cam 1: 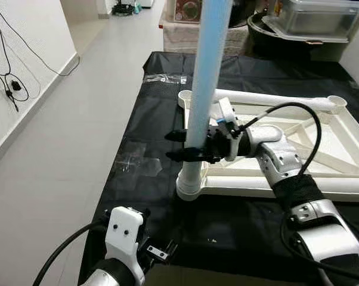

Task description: Building children table

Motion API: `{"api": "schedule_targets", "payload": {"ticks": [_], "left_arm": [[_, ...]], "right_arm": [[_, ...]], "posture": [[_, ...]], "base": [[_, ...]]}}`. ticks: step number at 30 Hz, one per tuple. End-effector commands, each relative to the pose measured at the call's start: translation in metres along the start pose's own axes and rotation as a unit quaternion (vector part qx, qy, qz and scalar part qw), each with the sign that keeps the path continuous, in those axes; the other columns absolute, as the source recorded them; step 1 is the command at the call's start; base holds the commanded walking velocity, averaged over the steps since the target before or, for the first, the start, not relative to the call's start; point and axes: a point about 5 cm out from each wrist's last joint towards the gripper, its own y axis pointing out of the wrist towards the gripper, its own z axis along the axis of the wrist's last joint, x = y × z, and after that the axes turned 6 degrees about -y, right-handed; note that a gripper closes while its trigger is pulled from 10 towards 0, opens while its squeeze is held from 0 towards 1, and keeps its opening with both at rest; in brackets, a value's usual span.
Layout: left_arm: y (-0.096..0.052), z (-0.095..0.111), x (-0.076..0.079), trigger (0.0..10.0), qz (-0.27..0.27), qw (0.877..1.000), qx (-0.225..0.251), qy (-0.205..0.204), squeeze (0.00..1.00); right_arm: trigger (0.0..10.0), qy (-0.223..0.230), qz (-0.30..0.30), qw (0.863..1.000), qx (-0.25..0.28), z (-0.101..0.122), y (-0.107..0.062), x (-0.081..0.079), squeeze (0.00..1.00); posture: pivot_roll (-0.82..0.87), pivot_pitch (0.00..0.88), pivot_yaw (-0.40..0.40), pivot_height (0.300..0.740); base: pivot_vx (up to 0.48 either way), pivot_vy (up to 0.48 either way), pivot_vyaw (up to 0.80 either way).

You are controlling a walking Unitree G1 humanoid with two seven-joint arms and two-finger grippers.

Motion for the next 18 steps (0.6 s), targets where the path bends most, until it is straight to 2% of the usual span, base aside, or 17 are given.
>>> {"api": "schedule_targets", "payload": {"ticks": [1,4,8,14,18], "left_arm": [[0.0,-0.0055,-0.0012,10.0,0.006,1.0,-0.016,0.001,0.0],[0.002,-0.0058,-0.0031,10.0,0.007,1.0,-0.014,0.003,0.0],[0.0042,-0.0057,-0.0056,10.0,0.008,1.0,-0.013,0.007,0.0],[0.0069,-0.0046,-0.0081,10.0,0.009,1.0,-0.01,0.012,0.0],[0.0088,-0.0035,-0.0111,10.0,0.01,1.0,-0.007,0.018,0.0]], "right_arm": [[10.0,0.069,-0.043,0.994,-0.068,-0.0423,-0.0015,-0.0103,0.0],[10.0,0.094,-0.092,0.99,-0.053,-0.0448,-0.0033,-0.0116,0.0],[10.0,0.103,-0.144,0.983,-0.037,-0.0456,-0.0061,-0.0116,0.0],[10.0,0.11,-0.206,0.972,-0.029,-0.046,-0.0102,-0.0119,0.0],[10.0,0.096,-0.247,0.964,-0.026,-0.0411,-0.009,-0.0114,0.0]], "posture": [[0.17,0.194,-0.053,0.74],[0.16,0.184,-0.05,0.74],[0.16,0.176,-0.049,0.74],[0.16,0.168,-0.046,0.74],[0.16,0.16,-0.041,0.74]], "base": [[0.0,0.0,0.0],[0.0,0.0,0.0],[0.0,0.0,0.0],[0.0,0.0,0.0],[0.0,0.0,0.0]]}}
